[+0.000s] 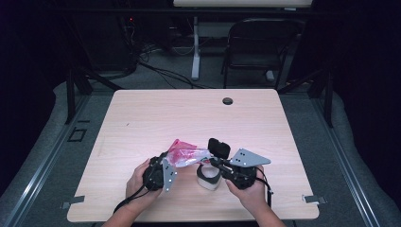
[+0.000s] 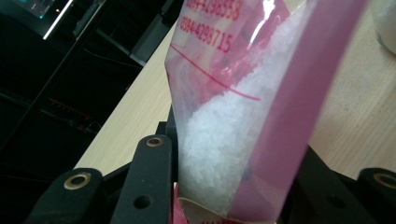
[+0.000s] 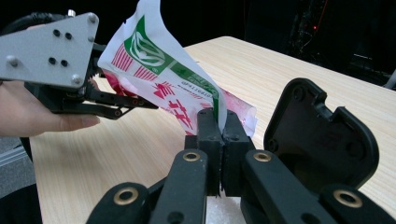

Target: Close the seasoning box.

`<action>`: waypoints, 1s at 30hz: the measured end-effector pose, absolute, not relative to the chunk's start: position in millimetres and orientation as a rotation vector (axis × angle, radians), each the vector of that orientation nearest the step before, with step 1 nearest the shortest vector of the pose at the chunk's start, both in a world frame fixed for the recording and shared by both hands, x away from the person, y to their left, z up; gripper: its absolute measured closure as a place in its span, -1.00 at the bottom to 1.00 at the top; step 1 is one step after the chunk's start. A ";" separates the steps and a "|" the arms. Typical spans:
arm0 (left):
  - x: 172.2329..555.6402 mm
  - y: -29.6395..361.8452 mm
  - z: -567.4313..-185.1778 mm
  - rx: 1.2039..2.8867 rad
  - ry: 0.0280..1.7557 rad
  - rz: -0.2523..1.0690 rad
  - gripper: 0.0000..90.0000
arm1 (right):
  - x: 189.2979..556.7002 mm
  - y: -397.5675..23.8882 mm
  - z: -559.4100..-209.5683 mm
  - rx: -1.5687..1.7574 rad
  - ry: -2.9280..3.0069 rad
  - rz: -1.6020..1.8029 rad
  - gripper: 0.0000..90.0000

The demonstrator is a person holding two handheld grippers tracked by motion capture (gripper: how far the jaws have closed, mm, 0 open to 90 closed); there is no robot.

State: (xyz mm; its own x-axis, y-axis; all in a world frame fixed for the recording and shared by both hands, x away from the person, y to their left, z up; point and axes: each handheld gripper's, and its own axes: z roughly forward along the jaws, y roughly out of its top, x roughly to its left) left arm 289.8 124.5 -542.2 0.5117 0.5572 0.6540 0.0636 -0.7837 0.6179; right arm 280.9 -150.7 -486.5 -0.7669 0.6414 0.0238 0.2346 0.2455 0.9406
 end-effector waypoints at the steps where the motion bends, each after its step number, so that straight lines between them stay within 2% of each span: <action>1: 290.1 124.2 -543.0 2.222 0.506 1.235 0.55 | 280.9 -150.5 -486.0 0.805 2.155 1.534 0.99; 30: 295.9 124.8 -554.3 2.237 0.565 1.089 0.56 | 282.3 -146.4 -485.6 0.798 2.165 1.527 0.99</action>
